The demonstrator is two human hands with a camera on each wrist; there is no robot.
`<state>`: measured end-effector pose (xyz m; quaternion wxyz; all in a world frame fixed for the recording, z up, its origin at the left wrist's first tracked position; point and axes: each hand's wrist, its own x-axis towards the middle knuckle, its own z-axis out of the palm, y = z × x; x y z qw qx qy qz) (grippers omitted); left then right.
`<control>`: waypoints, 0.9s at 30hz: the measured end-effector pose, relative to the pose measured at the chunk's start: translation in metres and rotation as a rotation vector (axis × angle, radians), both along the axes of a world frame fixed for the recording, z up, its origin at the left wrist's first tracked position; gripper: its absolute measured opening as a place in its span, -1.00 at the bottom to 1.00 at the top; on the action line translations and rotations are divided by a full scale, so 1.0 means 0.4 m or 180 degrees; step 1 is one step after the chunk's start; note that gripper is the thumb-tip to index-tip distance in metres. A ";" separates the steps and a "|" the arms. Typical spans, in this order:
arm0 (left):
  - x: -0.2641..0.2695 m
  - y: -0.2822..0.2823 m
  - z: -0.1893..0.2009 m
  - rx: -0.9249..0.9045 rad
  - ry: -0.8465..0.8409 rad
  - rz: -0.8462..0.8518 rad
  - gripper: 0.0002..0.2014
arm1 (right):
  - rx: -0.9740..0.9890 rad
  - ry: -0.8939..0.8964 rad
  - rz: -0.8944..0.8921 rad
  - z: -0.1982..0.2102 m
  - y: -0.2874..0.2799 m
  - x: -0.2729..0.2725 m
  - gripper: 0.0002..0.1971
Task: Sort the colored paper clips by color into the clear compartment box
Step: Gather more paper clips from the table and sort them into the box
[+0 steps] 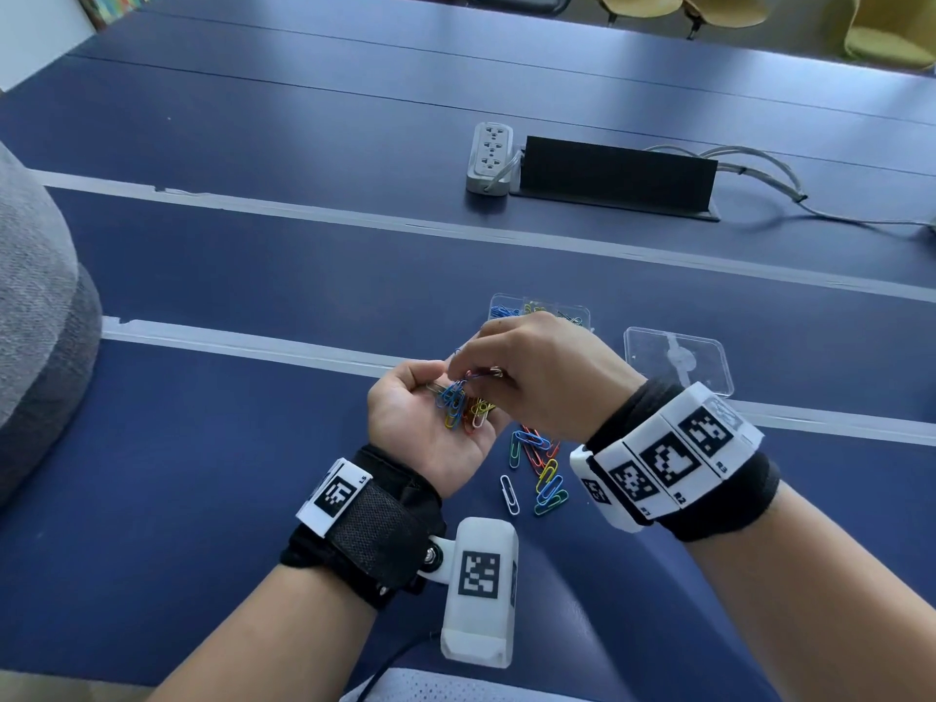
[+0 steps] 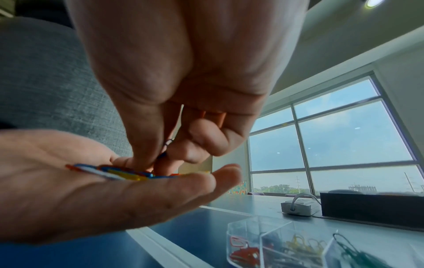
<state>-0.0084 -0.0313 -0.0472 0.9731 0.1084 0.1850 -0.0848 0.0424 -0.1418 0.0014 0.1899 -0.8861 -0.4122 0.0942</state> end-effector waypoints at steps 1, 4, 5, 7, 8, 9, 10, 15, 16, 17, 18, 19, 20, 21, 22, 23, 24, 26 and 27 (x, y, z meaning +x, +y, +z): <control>-0.001 -0.001 0.003 -0.0009 0.0009 -0.0002 -0.68 | -0.0160 -0.0026 0.0046 0.002 0.002 0.001 -0.79; -0.006 -0.006 0.014 0.0072 -0.0042 -0.0043 -0.59 | -0.0354 -0.0050 0.0116 0.006 0.005 0.004 -0.78; -0.006 -0.007 0.014 0.0079 -0.0058 -0.0056 -0.58 | -0.0345 -0.0037 0.0117 0.005 0.006 0.005 -0.80; -0.006 -0.003 0.012 0.0062 -0.0048 -0.0079 -0.64 | -0.0286 0.0001 0.0111 0.002 0.007 0.005 -0.83; -0.006 0.000 0.010 0.0077 -0.0034 -0.0102 -0.66 | -0.0253 0.0010 0.0101 0.000 0.006 0.004 -0.84; -0.004 0.004 0.007 0.0121 0.0001 -0.0125 -0.66 | -0.0232 0.0000 0.0095 -0.001 0.006 0.002 -0.85; -0.003 0.006 0.004 0.0176 0.0067 -0.0129 -0.64 | -0.0220 -0.0020 0.0093 -0.001 0.006 0.001 -0.85; -0.003 0.001 0.016 0.0259 0.0265 -0.0038 -0.53 | -0.0080 0.0069 0.0170 0.001 0.009 0.002 -0.83; -0.004 -0.001 0.019 0.0231 0.0280 0.0001 -0.50 | -0.0097 0.0110 0.0221 0.002 0.011 0.003 -0.82; -0.004 -0.002 0.021 0.0221 0.0290 0.0025 -0.48 | -0.0128 0.0129 0.0272 0.002 0.014 0.004 -0.81; -0.005 -0.002 0.023 0.0242 0.0310 0.0036 -0.47 | -0.0167 0.0120 0.0313 0.003 0.017 0.003 -0.80; -0.005 -0.002 0.024 0.0290 0.0353 0.0032 -0.49 | -0.0208 0.0097 0.0331 0.003 0.021 0.001 -0.79; -0.005 -0.001 0.023 0.0355 0.0417 0.0016 -0.52 | -0.0237 0.0067 0.0332 0.002 0.023 -0.001 -0.80; -0.005 0.001 0.020 0.0417 0.0488 0.0010 -0.54 | -0.0248 0.0030 0.0325 0.002 0.025 -0.003 -0.81; -0.005 0.001 0.017 0.0456 0.0525 0.0008 -0.56 | -0.0232 -0.0014 0.0323 0.003 0.025 -0.005 -0.83; -0.005 0.003 0.012 0.0481 0.0546 0.0014 -0.55 | -0.0188 -0.0054 0.0322 0.005 0.025 -0.007 -0.84; -0.005 0.005 0.008 0.0494 0.0550 0.0024 -0.54 | -0.0121 -0.0072 0.0322 0.005 0.025 -0.008 -0.85; -0.004 0.008 0.005 0.0484 0.0527 0.0060 -0.49 | 0.0068 -0.0033 0.0309 0.003 0.024 -0.007 -0.87; -0.002 0.008 0.004 0.0446 0.0492 0.0077 -0.51 | 0.0182 0.0011 0.0283 0.000 0.024 -0.005 -0.87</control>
